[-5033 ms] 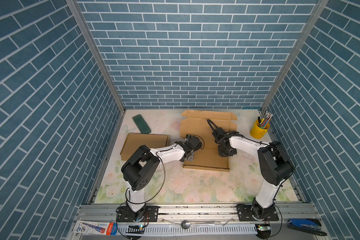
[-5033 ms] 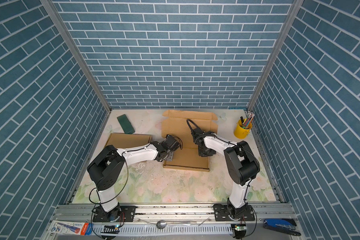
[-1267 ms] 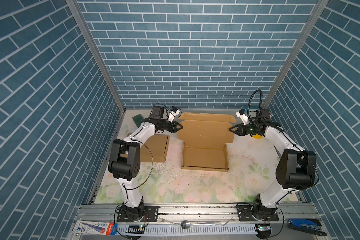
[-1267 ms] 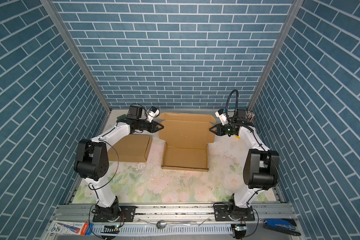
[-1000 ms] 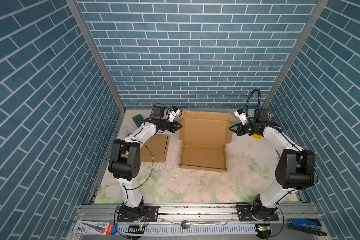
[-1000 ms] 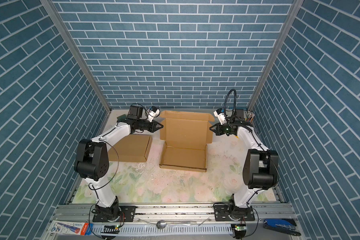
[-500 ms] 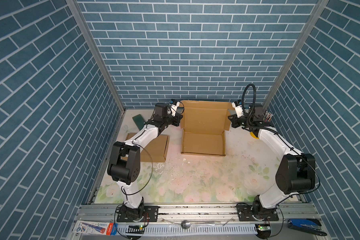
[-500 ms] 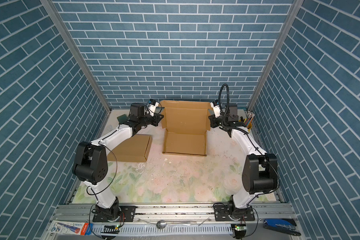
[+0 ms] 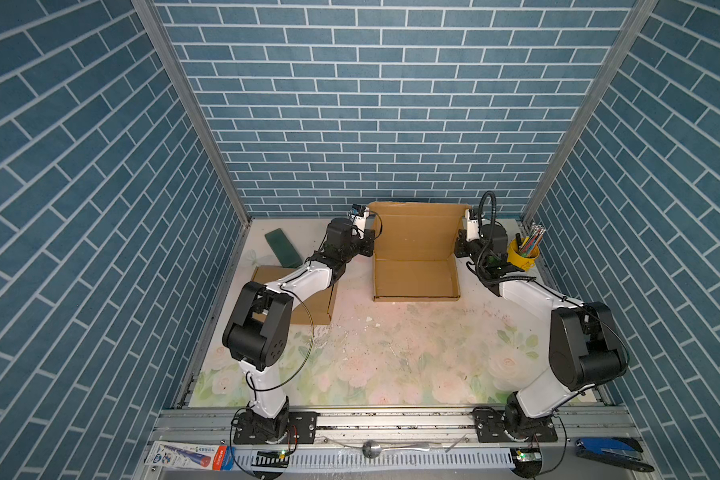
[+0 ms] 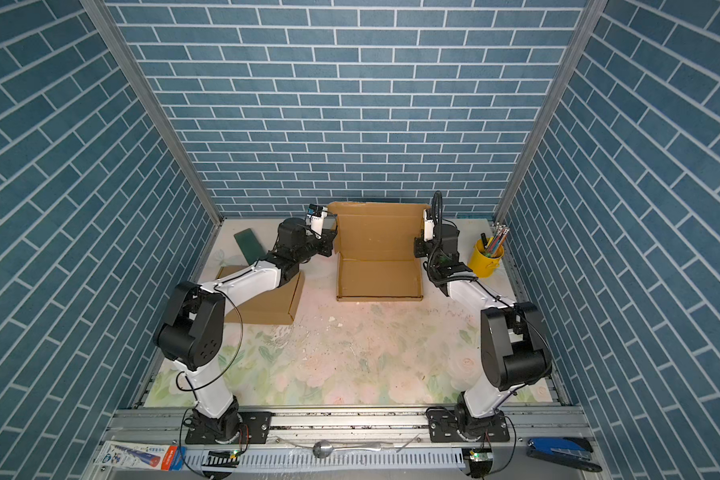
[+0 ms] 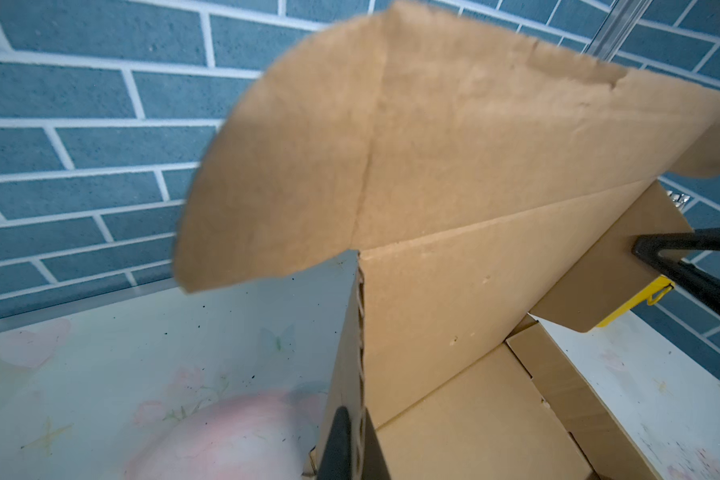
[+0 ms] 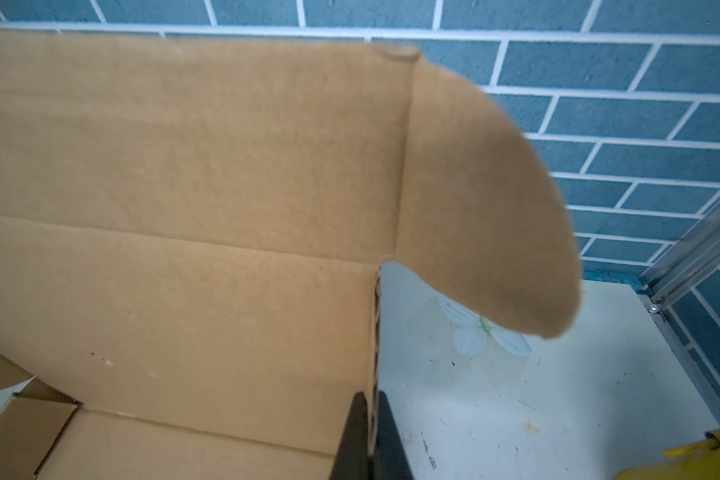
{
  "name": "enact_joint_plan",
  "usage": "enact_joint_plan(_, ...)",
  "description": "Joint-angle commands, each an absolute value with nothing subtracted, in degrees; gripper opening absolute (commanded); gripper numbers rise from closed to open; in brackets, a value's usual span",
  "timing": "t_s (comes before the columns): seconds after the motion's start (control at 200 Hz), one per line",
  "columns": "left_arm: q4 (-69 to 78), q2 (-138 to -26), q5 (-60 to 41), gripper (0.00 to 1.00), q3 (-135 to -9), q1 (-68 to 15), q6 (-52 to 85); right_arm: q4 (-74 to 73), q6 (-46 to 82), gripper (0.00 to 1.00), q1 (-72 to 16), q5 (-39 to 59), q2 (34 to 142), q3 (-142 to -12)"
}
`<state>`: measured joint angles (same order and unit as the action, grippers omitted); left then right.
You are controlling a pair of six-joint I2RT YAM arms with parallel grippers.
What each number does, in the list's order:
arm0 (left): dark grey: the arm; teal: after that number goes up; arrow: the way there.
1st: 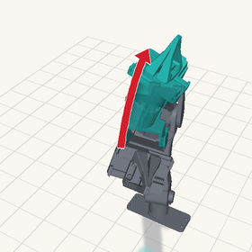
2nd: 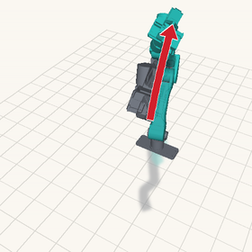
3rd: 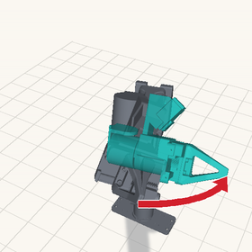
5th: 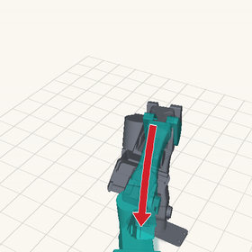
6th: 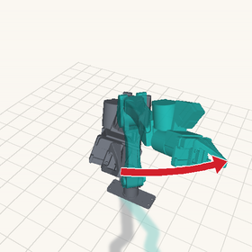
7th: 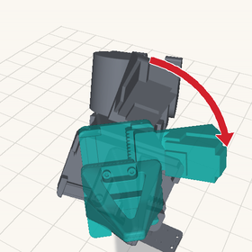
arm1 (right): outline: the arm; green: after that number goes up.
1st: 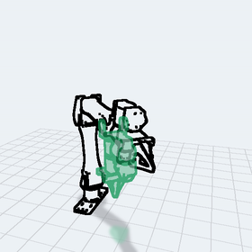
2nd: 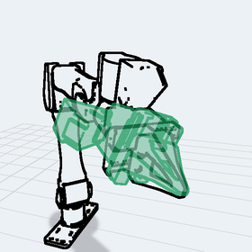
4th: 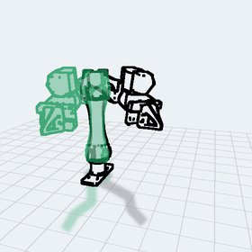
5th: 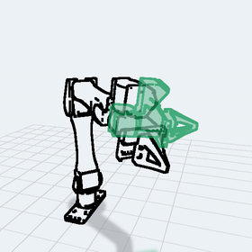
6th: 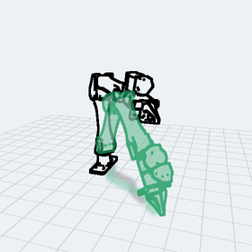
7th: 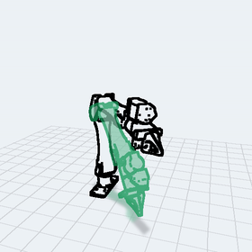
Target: Fold the paper box
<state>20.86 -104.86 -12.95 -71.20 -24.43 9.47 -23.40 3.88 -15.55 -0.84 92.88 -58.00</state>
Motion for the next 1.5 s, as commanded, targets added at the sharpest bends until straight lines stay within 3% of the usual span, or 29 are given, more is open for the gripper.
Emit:
enact_joint_plan(0.0,27.94,-106.17,-11.22,0.0,-69.75,-26.61,10.01,-33.01,6.98,0.0,-17.32,-2.33,90.76,-54.54)
enact_joint_plan(0.675,43.69,-109.5,-1.39,0.0,-59.65,-33.17,9.13,-51.38,14.36,0.0,-19.16,-7.19,89.86,-39.94)
enact_joint_plan(1.495,46.15,-110.81,0.4,0.0,-54.89,-36.86,8.61,-55.88,15.82,0.0,-21.05,-10.23,89.73,-33.0)
